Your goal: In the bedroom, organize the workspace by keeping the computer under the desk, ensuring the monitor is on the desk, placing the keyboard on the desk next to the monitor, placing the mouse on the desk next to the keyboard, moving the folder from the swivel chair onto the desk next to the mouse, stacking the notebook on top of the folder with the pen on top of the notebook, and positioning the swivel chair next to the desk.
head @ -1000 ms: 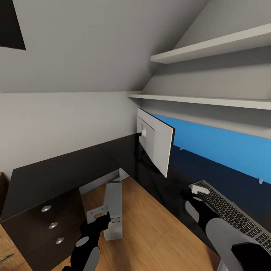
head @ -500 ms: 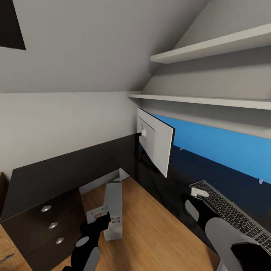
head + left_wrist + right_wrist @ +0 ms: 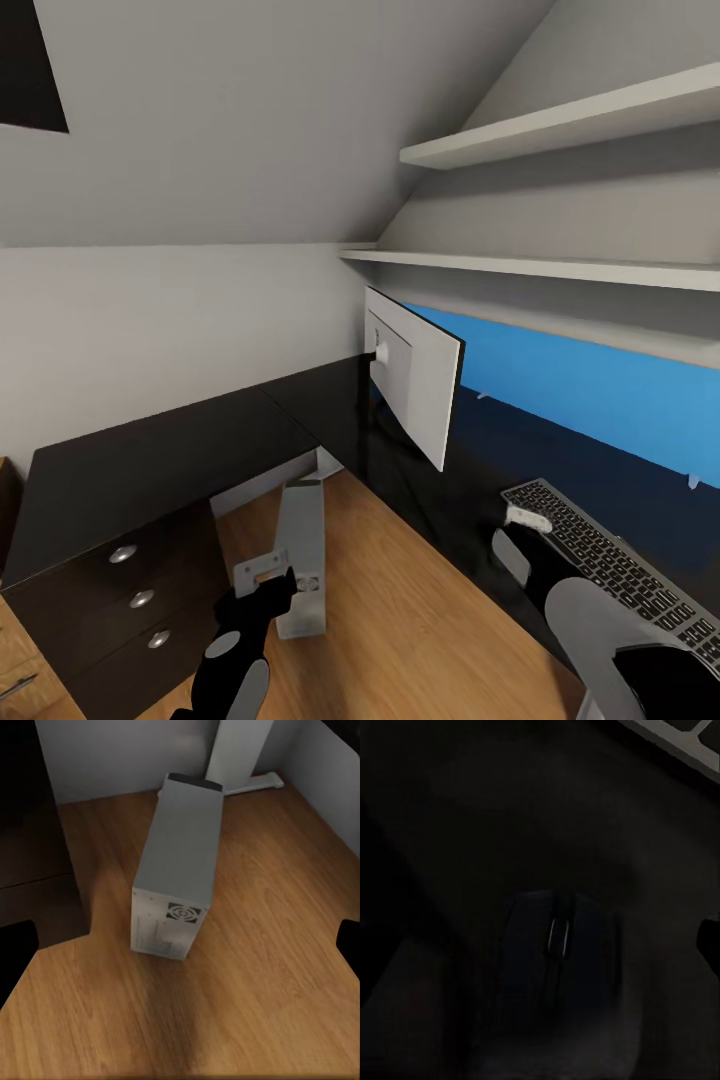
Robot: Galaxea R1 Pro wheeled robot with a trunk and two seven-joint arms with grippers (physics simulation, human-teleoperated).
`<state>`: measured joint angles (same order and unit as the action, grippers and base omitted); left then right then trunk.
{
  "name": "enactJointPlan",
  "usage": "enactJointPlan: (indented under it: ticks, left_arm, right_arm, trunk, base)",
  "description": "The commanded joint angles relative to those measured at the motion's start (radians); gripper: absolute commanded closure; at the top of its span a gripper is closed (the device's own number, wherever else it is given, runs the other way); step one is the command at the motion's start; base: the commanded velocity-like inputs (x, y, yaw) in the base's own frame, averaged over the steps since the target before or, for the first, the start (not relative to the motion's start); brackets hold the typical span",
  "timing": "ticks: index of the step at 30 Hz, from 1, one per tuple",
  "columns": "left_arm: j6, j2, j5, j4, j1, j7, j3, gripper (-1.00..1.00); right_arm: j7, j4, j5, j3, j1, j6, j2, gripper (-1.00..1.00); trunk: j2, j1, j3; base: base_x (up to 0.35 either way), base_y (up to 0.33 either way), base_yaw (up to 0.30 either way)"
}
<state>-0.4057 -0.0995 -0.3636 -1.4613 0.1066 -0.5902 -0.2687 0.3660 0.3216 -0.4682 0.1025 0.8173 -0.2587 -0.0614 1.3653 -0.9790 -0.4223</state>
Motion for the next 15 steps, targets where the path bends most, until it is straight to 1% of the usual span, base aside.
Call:
enactJointPlan:
  ticks: [1, 5, 15]
  left_arm:
    - [-0.002, 0.0, -0.008, -0.001, 0.001, -0.008, -0.002, -1.0]
    - [-0.002, 0.001, -0.008, -0.001, 0.001, -0.009, -0.003, -1.0]
    - [-0.002, 0.0, -0.008, -0.001, 0.001, -0.01, -0.003, -1.0]
  right_arm:
    - [0.006, 0.003, -0.027, 0.008, 0.0, -0.028, -0.002, -1.0]
    - [0.005, 0.014, -0.059, 0.008, 0.0, -0.07, -0.003, -1.0]
    - [0.007, 0.017, -0.069, 0.006, 0.0, -0.09, -0.006, -1.0]
  trunk:
    - [0.001, 0.0, -0.001]
    - [0.001, 0.0, -0.001]
    - [0.001, 0.0, -0.001]
  base:
    - [0.0, 0.0, 0.0]
    - [0.0, 0.0, 0.0]
    - [0.0, 0.0, 0.0]
